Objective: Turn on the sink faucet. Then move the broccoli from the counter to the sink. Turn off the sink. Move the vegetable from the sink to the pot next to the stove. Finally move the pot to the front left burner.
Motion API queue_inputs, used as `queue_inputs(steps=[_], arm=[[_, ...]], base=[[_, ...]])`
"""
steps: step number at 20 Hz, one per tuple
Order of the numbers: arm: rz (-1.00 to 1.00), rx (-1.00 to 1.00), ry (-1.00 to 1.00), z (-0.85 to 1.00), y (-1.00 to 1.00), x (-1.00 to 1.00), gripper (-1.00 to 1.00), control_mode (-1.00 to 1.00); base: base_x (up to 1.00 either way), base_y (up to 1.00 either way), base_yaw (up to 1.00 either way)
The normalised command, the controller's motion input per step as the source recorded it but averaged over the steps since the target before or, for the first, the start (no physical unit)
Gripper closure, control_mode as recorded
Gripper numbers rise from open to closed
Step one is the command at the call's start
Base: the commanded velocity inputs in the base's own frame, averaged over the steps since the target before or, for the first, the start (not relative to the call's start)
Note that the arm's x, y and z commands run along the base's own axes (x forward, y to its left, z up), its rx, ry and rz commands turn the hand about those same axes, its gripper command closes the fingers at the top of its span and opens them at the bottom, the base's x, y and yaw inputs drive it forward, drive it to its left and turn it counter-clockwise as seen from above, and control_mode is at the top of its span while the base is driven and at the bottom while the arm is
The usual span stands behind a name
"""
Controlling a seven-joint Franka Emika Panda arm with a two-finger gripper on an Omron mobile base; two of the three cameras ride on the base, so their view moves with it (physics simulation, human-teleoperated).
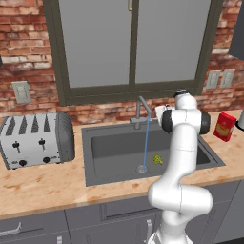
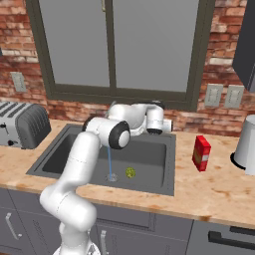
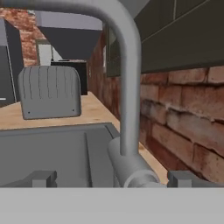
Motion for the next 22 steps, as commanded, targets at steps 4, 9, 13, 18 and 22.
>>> queue_inputs(steps=[4,9,13,18,22], arm=[[-0.01,0.03,0.06,0.02,-0.17,0.00,-1.00,-1.00],[-0.06,0.04,0.13,0.01,-0.36,0.00,-1.00,-1.00],[-0.04,0.03,0.13,0.00,-0.30,0.03,-1.00,-1.00],[-0.01,0.02,0.10,0.00,-0.11,0.21,-1.00,-1.00],[0.00,0.02,0.04,0.00,0.00,0.27,-1.00,-1.00]], base=[[0.00,0.00,0.00],[0.00,0.00,0.00],[0.00,0.00,0.00],[0.00,0.00,0.00],[0.00,0.00,0.00]])
